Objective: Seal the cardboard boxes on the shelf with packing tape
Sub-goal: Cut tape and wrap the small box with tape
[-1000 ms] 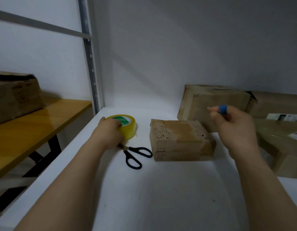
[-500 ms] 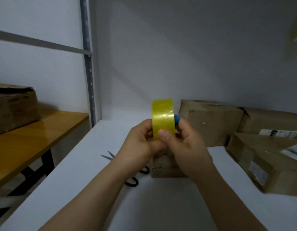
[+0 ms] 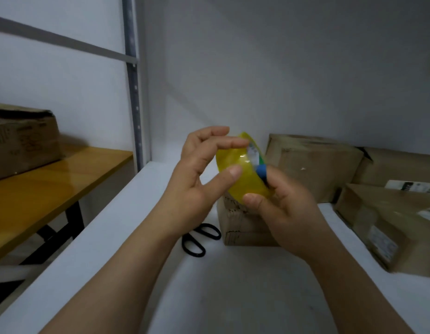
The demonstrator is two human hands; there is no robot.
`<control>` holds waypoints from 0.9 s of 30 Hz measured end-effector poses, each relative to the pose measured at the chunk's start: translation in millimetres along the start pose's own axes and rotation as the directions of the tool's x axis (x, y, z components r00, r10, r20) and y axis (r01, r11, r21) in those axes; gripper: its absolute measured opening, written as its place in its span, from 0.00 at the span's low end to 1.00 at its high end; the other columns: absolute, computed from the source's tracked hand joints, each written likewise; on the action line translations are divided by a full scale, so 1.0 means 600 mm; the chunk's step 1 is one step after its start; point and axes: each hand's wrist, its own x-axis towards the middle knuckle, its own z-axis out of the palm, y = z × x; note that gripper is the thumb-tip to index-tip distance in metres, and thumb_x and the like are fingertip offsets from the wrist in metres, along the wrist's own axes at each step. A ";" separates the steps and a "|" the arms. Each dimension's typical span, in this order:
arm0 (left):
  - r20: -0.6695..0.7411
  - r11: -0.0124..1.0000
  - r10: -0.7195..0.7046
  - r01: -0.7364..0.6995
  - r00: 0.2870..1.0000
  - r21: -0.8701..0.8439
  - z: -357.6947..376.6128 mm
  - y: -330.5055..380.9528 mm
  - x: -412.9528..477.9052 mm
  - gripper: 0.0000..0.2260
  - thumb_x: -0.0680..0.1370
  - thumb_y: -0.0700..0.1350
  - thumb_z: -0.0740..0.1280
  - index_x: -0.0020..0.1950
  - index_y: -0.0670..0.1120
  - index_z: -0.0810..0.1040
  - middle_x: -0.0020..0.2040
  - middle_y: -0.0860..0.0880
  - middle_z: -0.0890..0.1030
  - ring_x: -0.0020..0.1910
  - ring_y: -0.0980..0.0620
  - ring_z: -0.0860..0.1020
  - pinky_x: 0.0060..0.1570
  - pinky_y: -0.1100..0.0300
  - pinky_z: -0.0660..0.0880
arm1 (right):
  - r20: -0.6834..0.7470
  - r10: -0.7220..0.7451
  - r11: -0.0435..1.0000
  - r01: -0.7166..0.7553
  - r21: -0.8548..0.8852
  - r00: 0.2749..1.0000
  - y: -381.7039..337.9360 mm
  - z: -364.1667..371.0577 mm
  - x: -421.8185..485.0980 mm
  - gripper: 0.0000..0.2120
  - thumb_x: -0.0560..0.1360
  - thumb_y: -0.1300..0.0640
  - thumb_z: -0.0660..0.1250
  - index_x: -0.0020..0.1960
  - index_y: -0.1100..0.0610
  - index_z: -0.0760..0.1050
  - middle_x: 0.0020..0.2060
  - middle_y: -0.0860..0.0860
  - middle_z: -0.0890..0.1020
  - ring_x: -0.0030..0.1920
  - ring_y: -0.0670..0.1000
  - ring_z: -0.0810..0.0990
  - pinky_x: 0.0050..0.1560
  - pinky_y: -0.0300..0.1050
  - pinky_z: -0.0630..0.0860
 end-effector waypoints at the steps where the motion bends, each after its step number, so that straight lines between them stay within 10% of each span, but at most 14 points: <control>1: -0.002 0.999 0.022 -0.022 1.000 0.042 -0.001 -0.001 0.000 0.13 0.78 0.53 0.68 0.63 0.57 0.80 0.70 0.51 0.68 0.75 0.46 0.66 0.71 0.41 0.69 | 0.022 -0.022 0.997 0.023 -0.067 1.000 0.003 -0.003 0.000 0.15 0.75 0.40 0.62 0.58 0.46 0.73 0.44 0.43 0.77 0.44 0.46 0.76 0.42 0.54 0.77; 7: -0.028 0.993 0.063 -0.060 0.998 0.105 0.004 0.023 0.041 0.02 0.74 0.54 0.71 0.45 0.61 0.82 0.60 0.59 0.76 0.67 0.49 0.74 0.66 0.42 0.73 | -0.001 -0.126 0.981 0.125 -0.151 0.992 -0.005 -0.027 0.015 0.12 0.77 0.51 0.66 0.59 0.52 0.76 0.49 0.45 0.77 0.49 0.45 0.74 0.51 0.32 0.70; 11: -0.064 0.990 0.109 -0.103 0.992 0.092 0.020 0.067 0.097 0.04 0.77 0.51 0.67 0.44 0.60 0.77 0.51 0.53 0.81 0.58 0.48 0.79 0.61 0.40 0.74 | -0.133 -0.011 0.998 0.003 -0.063 0.991 -0.057 -0.063 0.017 0.13 0.75 0.41 0.66 0.53 0.49 0.76 0.43 0.48 0.81 0.48 0.54 0.80 0.48 0.57 0.78; 17: -0.023 0.998 -0.038 0.039 0.999 0.041 -0.001 0.087 0.147 0.08 0.81 0.35 0.65 0.44 0.46 0.76 0.37 0.50 0.81 0.30 0.57 0.75 0.32 0.60 0.76 | -0.075 0.159 0.899 -0.113 0.424 0.984 -0.146 -0.100 -0.047 0.23 0.68 0.36 0.69 0.43 0.58 0.79 0.29 0.52 0.77 0.30 0.48 0.76 0.31 0.40 0.74; 22: 0.201 0.944 -0.299 0.259 0.933 0.204 0.011 0.014 0.151 0.05 0.77 0.36 0.73 0.45 0.46 0.84 0.36 0.50 0.84 0.28 0.59 0.75 0.28 0.66 0.70 | 0.169 0.448 0.718 -0.466 0.516 0.878 -0.117 -0.066 -0.101 0.31 0.61 0.33 0.72 0.47 0.60 0.82 0.41 0.68 0.80 0.37 0.61 0.82 0.40 0.55 0.81; 27: 0.246 0.909 -0.382 0.314 0.891 0.275 0.017 -0.058 0.151 0.03 0.77 0.37 0.73 0.46 0.45 0.85 0.40 0.49 0.85 0.29 0.58 0.75 0.31 0.69 0.72 | 0.256 0.565 0.600 -0.604 0.525 0.784 -0.100 -0.037 -0.104 0.21 0.66 0.32 0.72 0.46 0.48 0.86 0.46 0.57 0.86 0.49 0.60 0.86 0.56 0.65 0.80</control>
